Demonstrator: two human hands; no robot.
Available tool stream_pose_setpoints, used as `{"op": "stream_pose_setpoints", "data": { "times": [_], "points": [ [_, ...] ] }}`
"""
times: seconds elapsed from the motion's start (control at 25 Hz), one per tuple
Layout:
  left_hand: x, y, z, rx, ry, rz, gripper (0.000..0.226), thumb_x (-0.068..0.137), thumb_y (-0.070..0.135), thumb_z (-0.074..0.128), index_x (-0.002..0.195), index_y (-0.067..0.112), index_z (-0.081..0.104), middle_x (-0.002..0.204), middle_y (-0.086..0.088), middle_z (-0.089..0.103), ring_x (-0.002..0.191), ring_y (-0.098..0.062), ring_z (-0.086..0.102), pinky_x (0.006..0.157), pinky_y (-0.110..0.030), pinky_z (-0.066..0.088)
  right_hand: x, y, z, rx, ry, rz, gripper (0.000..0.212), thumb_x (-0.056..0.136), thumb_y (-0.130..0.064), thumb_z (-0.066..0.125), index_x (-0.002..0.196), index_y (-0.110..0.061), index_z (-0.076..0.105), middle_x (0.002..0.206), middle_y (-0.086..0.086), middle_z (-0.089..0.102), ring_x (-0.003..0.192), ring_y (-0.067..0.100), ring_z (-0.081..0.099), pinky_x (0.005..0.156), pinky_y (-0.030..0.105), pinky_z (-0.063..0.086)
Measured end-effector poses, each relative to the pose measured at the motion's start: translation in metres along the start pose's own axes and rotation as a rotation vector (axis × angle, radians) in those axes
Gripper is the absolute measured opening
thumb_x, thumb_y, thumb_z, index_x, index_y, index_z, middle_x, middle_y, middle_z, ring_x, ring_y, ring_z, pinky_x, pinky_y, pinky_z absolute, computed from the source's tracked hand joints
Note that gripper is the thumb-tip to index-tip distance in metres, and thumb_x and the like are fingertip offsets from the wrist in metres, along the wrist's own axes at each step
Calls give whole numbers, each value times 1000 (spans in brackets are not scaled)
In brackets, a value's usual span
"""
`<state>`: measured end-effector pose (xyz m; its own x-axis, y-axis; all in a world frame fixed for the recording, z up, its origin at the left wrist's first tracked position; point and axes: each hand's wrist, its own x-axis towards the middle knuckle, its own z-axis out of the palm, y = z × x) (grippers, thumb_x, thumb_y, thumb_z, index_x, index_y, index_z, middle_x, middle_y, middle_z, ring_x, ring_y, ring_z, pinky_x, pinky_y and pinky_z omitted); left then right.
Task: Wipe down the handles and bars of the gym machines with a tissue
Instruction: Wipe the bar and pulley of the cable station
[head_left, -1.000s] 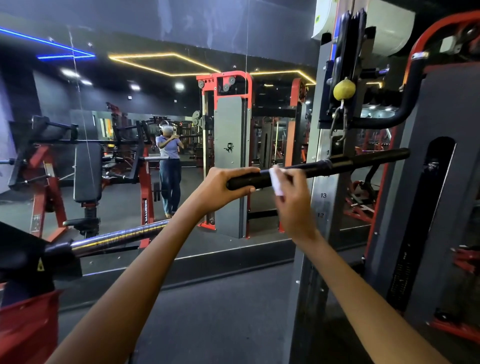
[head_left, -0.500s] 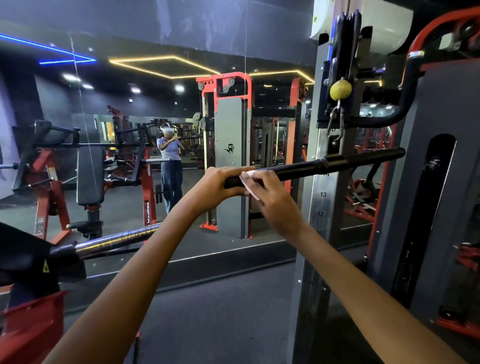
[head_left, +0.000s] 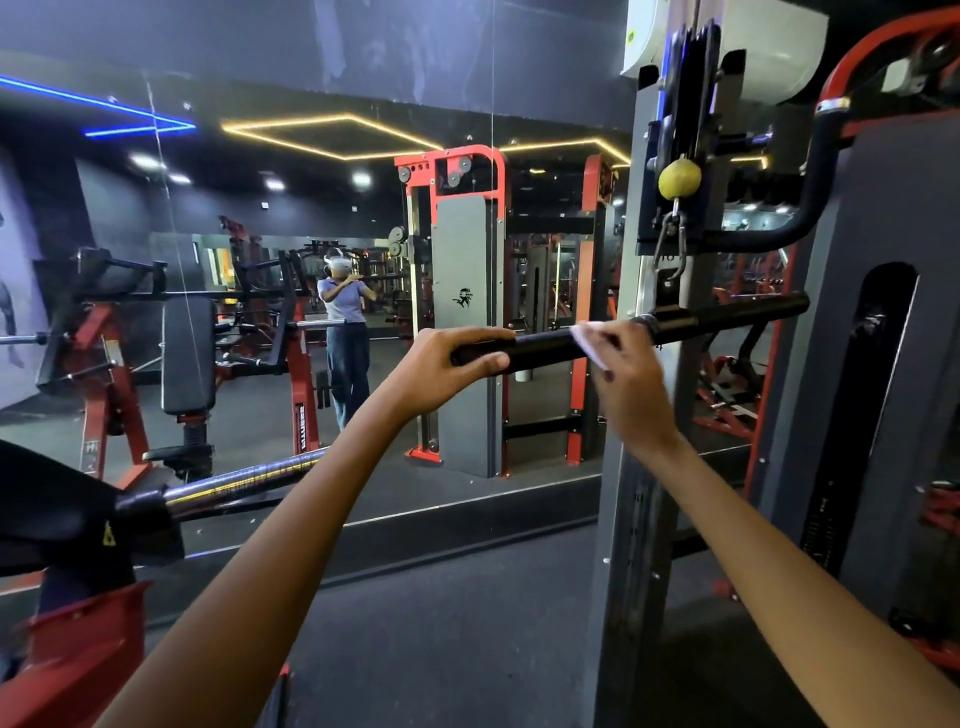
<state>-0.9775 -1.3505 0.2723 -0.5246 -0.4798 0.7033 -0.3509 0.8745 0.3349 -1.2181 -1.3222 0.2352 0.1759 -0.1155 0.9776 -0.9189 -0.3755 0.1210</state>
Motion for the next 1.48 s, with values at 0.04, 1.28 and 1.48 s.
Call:
{"op": "stream_pose_setpoints", "data": {
  "times": [0.04,1.28,1.48],
  "points": [
    [5,3,0,-41,9,-37,35,92,31,62,125,22,64,121,1,65,104,-3,61,89,-8,43,-3,12,-7,-8,36,200,36,83,7,60,119,4,57,100,16,58,94,23,56,83,36,55],
    [1,-12,5,8,-63,-27,35,98,20,54,132,16,58,129,-6,62,118,-16,58,104,-24,42,14,11,-6,-64,-136,463,28,90,5,52,118,9,56,102,17,56,96,22,52,86,37,53],
    [0,-14,4,-4,-56,-28,34,97,19,54,132,19,57,125,-6,64,113,-17,61,99,-24,46,7,-40,15,5,-246,-89,32,89,-4,47,116,7,59,98,18,59,89,26,59,87,35,54]
  ]
}}
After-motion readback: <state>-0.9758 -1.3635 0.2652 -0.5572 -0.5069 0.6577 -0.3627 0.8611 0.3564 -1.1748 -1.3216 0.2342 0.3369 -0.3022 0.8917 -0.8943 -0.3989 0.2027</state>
